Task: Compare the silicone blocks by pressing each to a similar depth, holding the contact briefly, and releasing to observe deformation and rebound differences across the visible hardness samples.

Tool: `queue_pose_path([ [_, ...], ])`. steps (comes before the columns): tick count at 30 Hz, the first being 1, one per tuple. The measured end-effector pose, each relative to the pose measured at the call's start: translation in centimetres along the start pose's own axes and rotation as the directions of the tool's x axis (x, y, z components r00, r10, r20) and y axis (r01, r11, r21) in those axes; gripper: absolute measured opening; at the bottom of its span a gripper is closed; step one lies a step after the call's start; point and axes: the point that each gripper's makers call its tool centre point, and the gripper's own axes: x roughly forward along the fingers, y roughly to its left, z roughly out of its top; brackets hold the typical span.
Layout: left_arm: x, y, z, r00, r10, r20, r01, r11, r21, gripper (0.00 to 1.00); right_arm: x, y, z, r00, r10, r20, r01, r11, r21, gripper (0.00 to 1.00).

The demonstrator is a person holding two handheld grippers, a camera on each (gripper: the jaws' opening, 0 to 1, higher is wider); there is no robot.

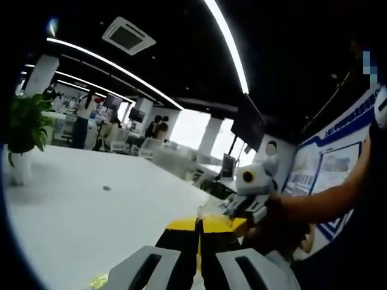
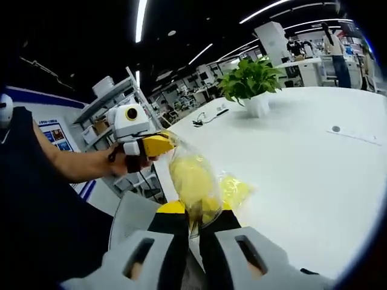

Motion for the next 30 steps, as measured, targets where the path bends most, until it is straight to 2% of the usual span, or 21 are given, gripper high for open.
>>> queue_pose_path([
  [4, 0.4, 0.5, -0.5, 1.000, 0.011, -0.013, -0.011, 1.000, 0.026, 0.00, 0.0, -0.5, -0.2, 1.000, -0.009, -0.008, 0.009, 1.000, 0.009, 0.01],
  [14, 1.3, 1.4, -1.3, 0.999, 0.024, -0.030, -0.024, 1.000, -0.012, 0.00, 0.0, -1.9, -0.8, 1.000, -0.022, -0.021, 0.023, 0.999, 0.043, 0.02],
  [22, 1.7, 1.9, -0.9, 0.999, 0.033, -0.019, -0.034, 0.999, -0.039, 0.00, 0.0, -2.4, -0.5, 1.000, -0.021, -0.002, 0.021, 0.999, 0.037, 0.04],
  [30, 1.7, 2.0, -0.9, 1.000, 0.007, -0.028, -0.009, 0.997, -0.073, 0.00, 0.3, -2.9, -0.5, 1.000, -0.023, 0.008, 0.023, 1.000, 0.010, 0.05],
])
